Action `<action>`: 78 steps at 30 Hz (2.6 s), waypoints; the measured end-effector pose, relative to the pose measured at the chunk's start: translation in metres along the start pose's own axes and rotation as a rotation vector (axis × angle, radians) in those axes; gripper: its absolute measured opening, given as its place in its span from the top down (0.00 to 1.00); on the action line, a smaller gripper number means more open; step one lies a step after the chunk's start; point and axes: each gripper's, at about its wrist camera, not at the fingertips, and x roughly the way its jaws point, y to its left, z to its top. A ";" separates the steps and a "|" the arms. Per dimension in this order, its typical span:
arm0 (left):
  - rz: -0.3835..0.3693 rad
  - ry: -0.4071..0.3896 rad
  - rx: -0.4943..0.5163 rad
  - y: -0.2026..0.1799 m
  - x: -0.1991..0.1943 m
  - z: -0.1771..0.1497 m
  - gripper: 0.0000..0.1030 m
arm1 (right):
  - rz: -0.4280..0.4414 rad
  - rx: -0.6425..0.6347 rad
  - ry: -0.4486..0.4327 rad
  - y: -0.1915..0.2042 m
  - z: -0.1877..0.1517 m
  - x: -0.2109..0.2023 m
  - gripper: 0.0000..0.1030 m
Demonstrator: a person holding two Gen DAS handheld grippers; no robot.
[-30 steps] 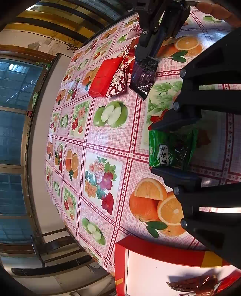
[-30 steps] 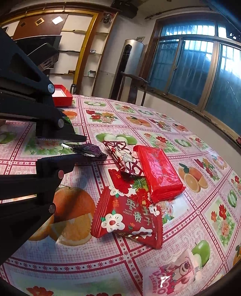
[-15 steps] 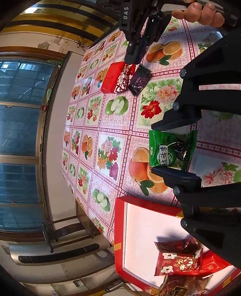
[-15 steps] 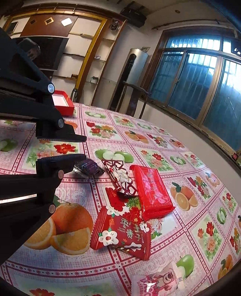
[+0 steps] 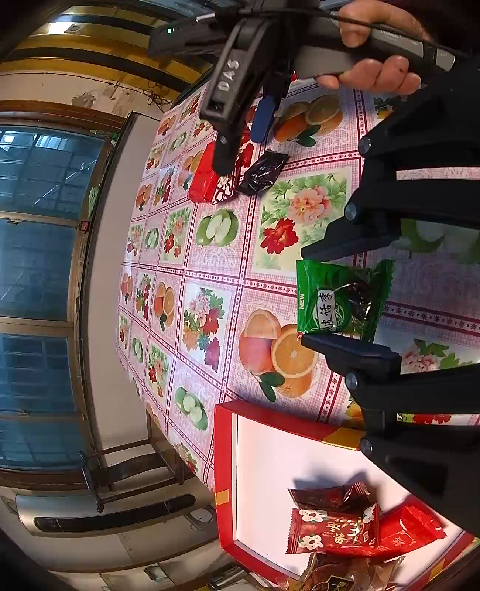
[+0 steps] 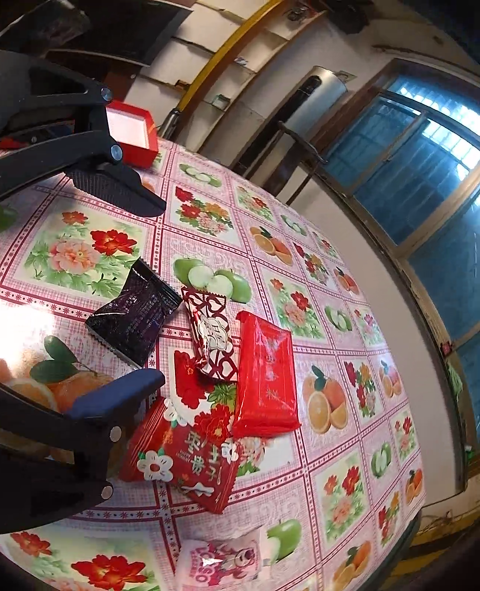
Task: Organize snacks
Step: 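Lift both bags and carry them toward the white box, then lower both bags into the white box and open both tools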
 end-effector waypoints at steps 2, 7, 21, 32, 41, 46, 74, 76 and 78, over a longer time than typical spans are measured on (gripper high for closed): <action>-0.001 -0.001 -0.002 0.000 -0.003 -0.002 0.62 | -0.057 -0.047 0.031 0.003 -0.004 0.012 0.15; -0.004 0.000 -0.018 0.003 -0.009 -0.005 0.62 | -0.189 -0.216 0.016 0.015 -0.013 0.024 0.16; 0.033 -0.040 -0.023 0.012 -0.034 -0.008 0.62 | -0.060 -0.005 0.071 -0.014 -0.006 0.011 0.75; 0.109 -0.077 -0.093 0.083 -0.075 -0.017 0.62 | 0.329 0.067 0.091 0.037 -0.024 -0.014 0.75; 0.239 -0.106 -0.178 0.155 -0.100 -0.026 0.62 | 0.458 -0.003 0.184 0.138 -0.069 0.019 0.75; 0.332 -0.128 -0.176 0.175 -0.104 -0.026 0.62 | 0.461 -0.086 0.210 0.197 -0.095 0.047 0.75; 0.525 -0.189 -0.171 0.200 -0.101 -0.019 0.27 | 0.455 -0.119 0.095 0.211 -0.083 0.043 0.52; 0.521 -0.191 -0.165 0.194 -0.100 -0.016 0.23 | 0.449 -0.105 0.078 0.200 -0.077 0.036 0.52; 0.524 -0.196 -0.154 0.189 -0.101 -0.015 0.22 | 0.442 -0.092 0.060 0.187 -0.070 0.028 0.52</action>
